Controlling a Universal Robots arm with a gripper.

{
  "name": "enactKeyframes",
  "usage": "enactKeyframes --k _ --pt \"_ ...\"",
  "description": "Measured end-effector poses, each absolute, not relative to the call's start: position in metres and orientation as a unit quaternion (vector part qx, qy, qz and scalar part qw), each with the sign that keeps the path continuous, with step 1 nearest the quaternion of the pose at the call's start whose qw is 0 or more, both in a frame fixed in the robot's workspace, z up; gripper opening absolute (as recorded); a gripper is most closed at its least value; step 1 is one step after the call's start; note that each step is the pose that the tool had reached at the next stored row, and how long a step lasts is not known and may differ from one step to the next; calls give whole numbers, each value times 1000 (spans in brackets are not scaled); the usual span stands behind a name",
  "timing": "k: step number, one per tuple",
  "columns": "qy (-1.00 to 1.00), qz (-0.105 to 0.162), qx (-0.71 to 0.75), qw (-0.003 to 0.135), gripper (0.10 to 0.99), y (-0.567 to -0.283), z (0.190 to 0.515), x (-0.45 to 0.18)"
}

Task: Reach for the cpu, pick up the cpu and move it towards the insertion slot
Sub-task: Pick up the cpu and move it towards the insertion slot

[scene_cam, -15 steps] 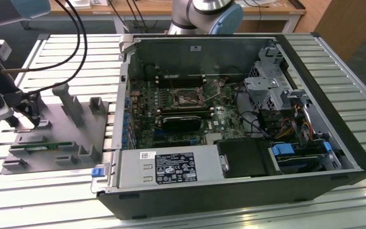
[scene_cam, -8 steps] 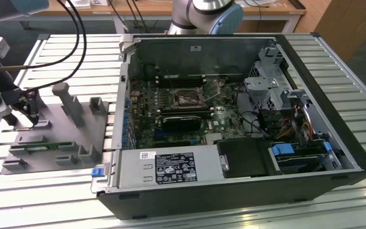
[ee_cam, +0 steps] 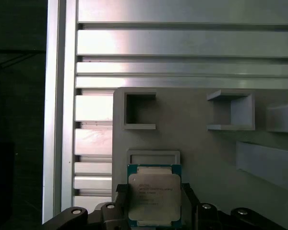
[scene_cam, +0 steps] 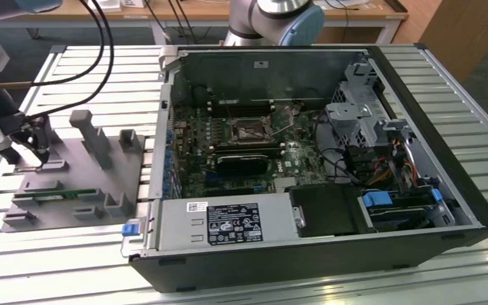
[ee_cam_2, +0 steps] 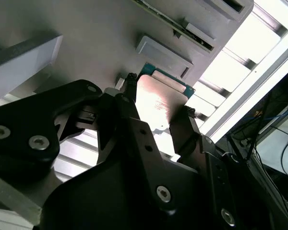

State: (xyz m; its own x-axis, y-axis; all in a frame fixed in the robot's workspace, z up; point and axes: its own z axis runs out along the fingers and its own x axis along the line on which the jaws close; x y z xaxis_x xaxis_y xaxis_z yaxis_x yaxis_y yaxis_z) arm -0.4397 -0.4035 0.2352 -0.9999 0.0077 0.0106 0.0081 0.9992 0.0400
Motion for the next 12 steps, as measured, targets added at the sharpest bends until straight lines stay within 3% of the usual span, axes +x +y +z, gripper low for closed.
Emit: enactKeyframes --k 12 --pt "-1000 -20 -4 5 525 -403 245 -440"
